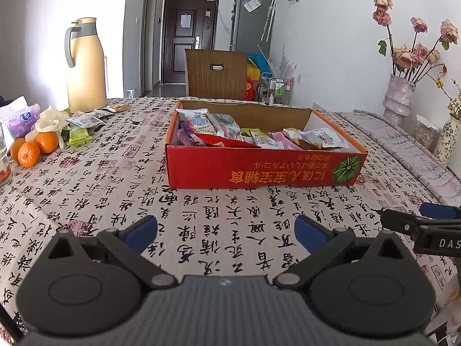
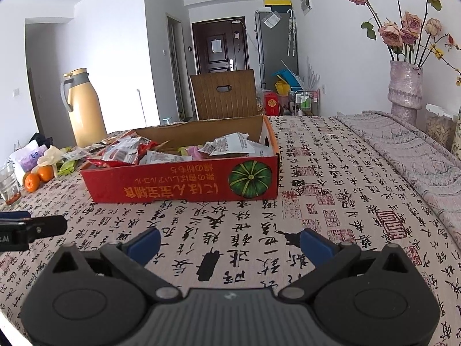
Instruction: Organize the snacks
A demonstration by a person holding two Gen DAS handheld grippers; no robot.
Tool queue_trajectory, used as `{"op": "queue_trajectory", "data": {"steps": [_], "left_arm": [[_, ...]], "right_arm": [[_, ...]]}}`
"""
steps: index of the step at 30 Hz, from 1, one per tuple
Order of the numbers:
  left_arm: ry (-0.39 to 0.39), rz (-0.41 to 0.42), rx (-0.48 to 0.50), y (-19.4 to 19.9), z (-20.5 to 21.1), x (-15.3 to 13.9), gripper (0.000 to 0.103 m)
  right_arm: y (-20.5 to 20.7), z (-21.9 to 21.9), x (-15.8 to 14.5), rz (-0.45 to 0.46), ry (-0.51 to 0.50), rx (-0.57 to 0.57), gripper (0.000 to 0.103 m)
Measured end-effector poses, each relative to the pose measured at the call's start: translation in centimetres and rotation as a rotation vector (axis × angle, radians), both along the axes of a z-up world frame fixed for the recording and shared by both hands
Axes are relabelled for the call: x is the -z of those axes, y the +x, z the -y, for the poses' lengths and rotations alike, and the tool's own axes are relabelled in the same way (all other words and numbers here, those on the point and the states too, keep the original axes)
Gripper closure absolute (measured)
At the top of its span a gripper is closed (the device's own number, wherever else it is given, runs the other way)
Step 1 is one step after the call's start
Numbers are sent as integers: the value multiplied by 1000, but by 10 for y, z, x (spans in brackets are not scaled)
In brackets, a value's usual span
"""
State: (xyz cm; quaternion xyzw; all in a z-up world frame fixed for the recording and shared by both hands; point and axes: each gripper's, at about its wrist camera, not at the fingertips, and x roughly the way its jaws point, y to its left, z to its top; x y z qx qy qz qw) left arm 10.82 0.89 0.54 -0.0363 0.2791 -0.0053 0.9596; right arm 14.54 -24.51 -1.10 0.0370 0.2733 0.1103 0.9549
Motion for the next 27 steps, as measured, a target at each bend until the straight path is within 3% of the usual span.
{"op": "queue_trajectory", "data": {"steps": [27], "left_arm": [[-3, 0, 3, -1, 1, 0, 0]], "right_arm": [[0, 0, 0, -2, -1, 0, 0]]}}
